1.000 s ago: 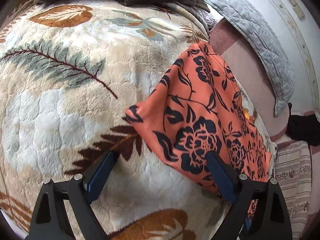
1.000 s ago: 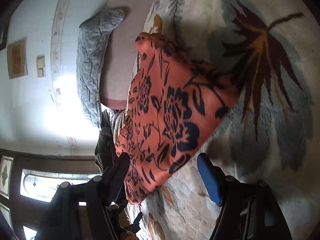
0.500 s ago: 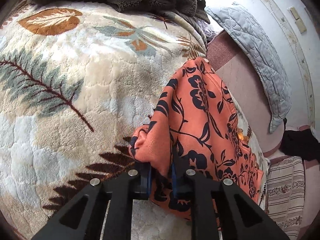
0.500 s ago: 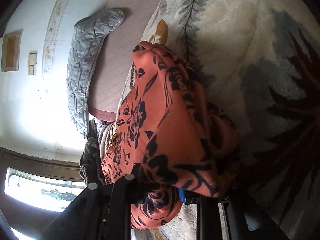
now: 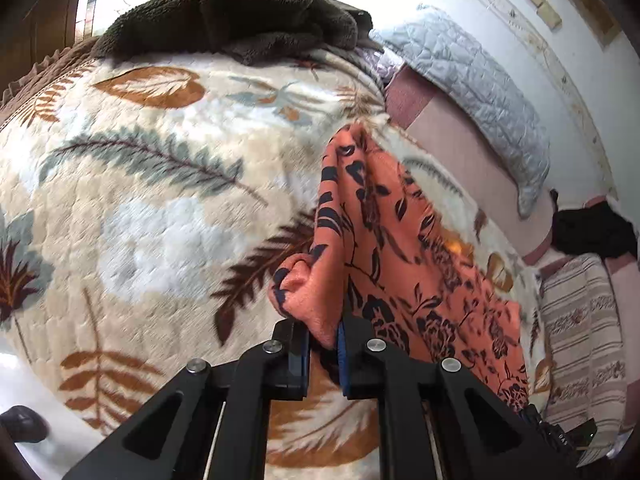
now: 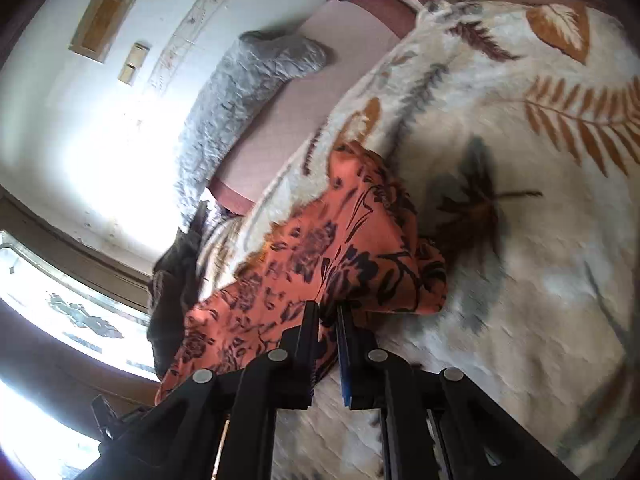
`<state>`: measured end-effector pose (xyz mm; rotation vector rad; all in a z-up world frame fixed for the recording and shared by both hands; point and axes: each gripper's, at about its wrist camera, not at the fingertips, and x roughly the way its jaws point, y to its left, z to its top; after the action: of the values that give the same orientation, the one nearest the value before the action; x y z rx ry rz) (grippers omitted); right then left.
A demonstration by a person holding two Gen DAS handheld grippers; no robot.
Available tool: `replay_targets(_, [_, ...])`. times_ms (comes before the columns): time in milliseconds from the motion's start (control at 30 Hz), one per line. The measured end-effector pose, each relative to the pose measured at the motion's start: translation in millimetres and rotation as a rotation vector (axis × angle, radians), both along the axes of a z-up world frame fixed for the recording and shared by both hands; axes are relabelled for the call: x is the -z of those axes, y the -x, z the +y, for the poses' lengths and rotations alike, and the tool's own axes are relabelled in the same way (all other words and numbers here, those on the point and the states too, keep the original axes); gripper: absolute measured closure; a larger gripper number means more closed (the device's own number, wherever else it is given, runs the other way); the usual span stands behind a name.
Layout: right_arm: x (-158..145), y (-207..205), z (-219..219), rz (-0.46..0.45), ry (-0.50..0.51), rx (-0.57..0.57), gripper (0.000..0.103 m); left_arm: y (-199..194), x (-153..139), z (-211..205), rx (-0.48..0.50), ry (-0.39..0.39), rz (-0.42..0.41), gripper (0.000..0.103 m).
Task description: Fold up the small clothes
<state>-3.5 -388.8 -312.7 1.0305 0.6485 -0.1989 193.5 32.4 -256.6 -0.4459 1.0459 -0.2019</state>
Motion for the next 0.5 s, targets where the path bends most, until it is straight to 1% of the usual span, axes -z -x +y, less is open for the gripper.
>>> replay_targets(67, [12.6,22.2,-9.0,0.091,-0.036,0.050,0.093,12.5,13.5,13.5,-0.012,-0.036,0.038,0.091])
replay_targets(100, [11.5,34.6,-13.8,0.113,-0.021,0.088,0.092,18.3,13.3,19.9,-0.024,-0.050,0.035,0.092])
replay_targets(133, [6.0,45.0,-17.8,0.112,0.002,0.111,0.090,24.7,7.8,25.8,-0.045,-0.082,0.012,0.092])
replay_targets(200, [-11.8,54.7,-19.8,0.057,0.056,0.105,0.090,34.3,-12.0,28.9,-0.055,-0.148,-0.081,0.092])
replay_targets(267, [-26.3,46.1,-14.9,0.028,0.098,0.050,0.090,33.5,-32.1,15.6,-0.006,-0.185,-0.151,0.092])
replay_targets(300, [-31.9,37.0,-9.3,0.011,0.095,0.022,0.090,28.4,-38.2,4.2,0.036,-0.192,-0.163,0.090])
replay_targets(367, [-35.5,10.3,4.1,-0.015,0.067,-0.044,0.090,19.3,-42.0,-18.7,0.103,-0.198,-0.171,0.085])
replay_targets(400, [-33.1,-5.4,10.4,-0.006,0.051,-0.082,0.090,14.8,-40.1,-29.6,0.122,-0.209,-0.174,0.076])
replay_targets(433, [-29.1,-21.6,18.1,0.012,0.037,-0.111,0.090,9.4,-35.3,-39.6,0.133,-0.232,-0.167,0.062])
replay_targets(467, [-23.9,-35.7,23.7,0.025,0.022,-0.136,0.090,4.0,-28.6,-47.8,0.137,-0.253,-0.152,0.057])
replay_targets(500, [-17.8,-49.0,28.1,0.032,0.003,-0.157,0.090,-0.8,-20.5,-53.5,0.141,-0.265,-0.136,0.055])
